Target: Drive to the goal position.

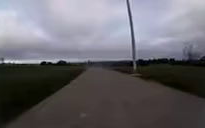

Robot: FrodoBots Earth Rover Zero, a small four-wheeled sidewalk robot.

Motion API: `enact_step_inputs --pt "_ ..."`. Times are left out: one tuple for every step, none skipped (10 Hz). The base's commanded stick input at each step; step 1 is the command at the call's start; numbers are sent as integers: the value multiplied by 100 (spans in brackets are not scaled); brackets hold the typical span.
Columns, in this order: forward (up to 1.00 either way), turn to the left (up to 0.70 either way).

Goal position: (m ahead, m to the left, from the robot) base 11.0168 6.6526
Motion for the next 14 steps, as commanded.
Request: enact_step_inputs --pt "85 -16" --pt "85 0" --pt "85 0" --pt "85 0" --pt "85 0" --pt "85 0" --pt "85 0" --pt "85 0" --pt "85 0" --pt "85 0" --pt "85 0" --pt "85 0" --pt "85 0" --pt "85 0"
